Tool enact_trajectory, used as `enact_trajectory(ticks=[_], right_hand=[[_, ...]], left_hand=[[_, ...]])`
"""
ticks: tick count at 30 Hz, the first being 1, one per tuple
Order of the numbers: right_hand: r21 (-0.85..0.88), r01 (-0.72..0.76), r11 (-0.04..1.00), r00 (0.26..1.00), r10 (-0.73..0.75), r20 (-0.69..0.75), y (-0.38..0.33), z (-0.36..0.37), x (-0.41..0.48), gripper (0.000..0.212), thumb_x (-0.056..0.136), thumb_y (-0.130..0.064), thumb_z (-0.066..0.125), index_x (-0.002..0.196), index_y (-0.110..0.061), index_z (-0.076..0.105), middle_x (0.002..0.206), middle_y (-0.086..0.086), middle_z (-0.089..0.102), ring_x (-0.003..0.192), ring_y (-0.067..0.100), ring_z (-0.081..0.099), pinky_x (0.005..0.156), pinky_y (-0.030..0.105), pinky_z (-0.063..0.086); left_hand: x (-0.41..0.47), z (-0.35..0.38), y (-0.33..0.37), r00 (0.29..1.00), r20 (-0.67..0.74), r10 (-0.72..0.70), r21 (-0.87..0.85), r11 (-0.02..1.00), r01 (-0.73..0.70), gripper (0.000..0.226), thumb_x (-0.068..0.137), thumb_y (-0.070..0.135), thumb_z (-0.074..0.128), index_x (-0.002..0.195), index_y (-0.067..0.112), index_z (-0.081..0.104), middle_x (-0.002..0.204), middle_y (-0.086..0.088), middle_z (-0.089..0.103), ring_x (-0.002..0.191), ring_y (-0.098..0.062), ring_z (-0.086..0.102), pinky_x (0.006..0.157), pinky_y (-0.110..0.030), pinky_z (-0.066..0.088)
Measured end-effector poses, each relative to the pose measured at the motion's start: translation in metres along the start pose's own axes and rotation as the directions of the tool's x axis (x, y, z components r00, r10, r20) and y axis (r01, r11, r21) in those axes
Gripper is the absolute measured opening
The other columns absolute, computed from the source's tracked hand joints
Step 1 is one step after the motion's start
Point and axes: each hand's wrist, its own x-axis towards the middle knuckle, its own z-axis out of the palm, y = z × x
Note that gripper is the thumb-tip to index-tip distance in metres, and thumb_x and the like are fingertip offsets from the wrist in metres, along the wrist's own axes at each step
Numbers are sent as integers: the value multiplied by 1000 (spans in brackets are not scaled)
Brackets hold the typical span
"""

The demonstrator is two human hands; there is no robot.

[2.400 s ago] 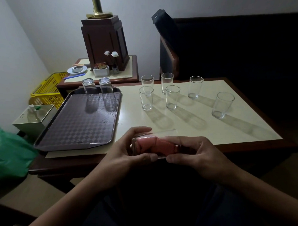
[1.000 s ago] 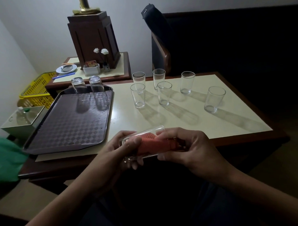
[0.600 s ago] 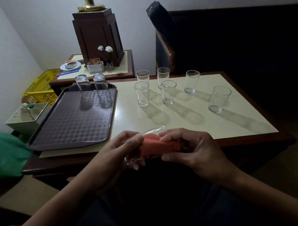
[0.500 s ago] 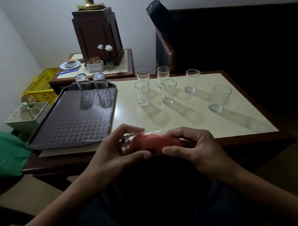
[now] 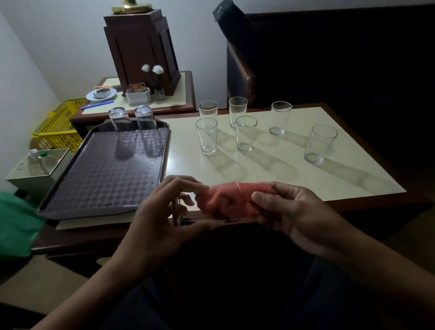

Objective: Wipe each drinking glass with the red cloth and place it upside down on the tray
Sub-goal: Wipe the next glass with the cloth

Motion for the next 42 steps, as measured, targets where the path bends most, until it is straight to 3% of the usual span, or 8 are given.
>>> enact_trajectory(ticks=[7, 12, 20, 23, 28, 31, 36, 42], right_hand=[[-145, 171, 975, 969, -193, -152, -16, -16, 3, 28, 95, -23, 67, 122, -15, 63, 114, 17, 78, 94, 23, 76, 86, 53, 63], [-778, 525, 346, 811, -480, 334, -2, -15, -7, 45, 99, -21, 72, 138, -40, 63, 126, -21, 71, 118, 4, 67, 92, 25, 59], [-614, 780, -118, 497, -480, 723, 0, -20, -4, 32, 90, -12, 82, 118, -1, 71, 131, 10, 69, 123, 20, 66, 99, 29, 58], [-700, 714, 14, 609, -506, 611, 11, -22, 0, 45, 90, -21, 86, 132, -12, 72, 125, 1, 75, 116, 14, 71, 95, 30, 59], [-391, 124, 912, 988, -75, 137, 31, -9, 6, 31, 83, -32, 83, 105, -11, 78, 93, 5, 80, 84, 22, 74, 77, 37, 58], [-430, 268, 862, 963, -248, 103, 33, -6, 4, 26, 80, -28, 90, 100, -18, 76, 95, 7, 79, 85, 28, 75, 80, 47, 62], [-698, 713, 67, 509, -734, 449, 29, -9, -4, 33, 82, -26, 93, 103, -9, 74, 102, 2, 73, 92, 20, 74, 74, 37, 60], [-506, 340, 793, 936, -337, 102, 21, -10, -4, 28, 88, -17, 85, 115, -21, 78, 106, -1, 81, 97, 19, 80, 89, 46, 65]], left_hand=[[-3, 0, 1, 914, 33, -404, -325, 861, 392, 46, 70, 46, 92, 109, 29, 73, 105, -12, 74, 75, -24, 65, 61, -26, 54], [0, 14, 11, 810, 225, -542, -537, 625, 567, 42, 85, 30, 79, 110, 1, 62, 99, -21, 74, 57, -22, 57, 46, -23, 43], [0, 10, 4, 714, 489, -501, -364, 627, 689, 78, 68, 48, 86, 120, -5, 63, 97, -23, 72, 55, -19, 55, 44, -21, 38], [-2, 4, 7, 816, 405, -412, -366, 745, 558, 68, 58, 40, 98, 102, 3, 62, 77, -20, 66, 54, -20, 56, 49, -25, 45], [-4, 4, 19, 963, 245, -111, -293, 939, 183, 59, 58, 4, 99, 104, 23, 66, 125, -7, 69, 94, -32, 75, 81, -41, 63], [-6, 7, 23, 963, 217, -161, -308, 925, 224, 54, 66, 3, 92, 110, 14, 64, 99, -12, 76, 78, -27, 72, 70, -31, 61], [-2, 17, 22, 762, 421, -492, -402, 652, 643, 64, 80, 46, 78, 111, -3, 52, 93, -32, 71, 43, -25, 51, 36, -21, 34], [-12, 11, 22, 934, 303, -191, -368, 880, 299, 56, 85, 5, 79, 133, 21, 56, 117, -17, 67, 82, -30, 68, 73, -35, 59]])
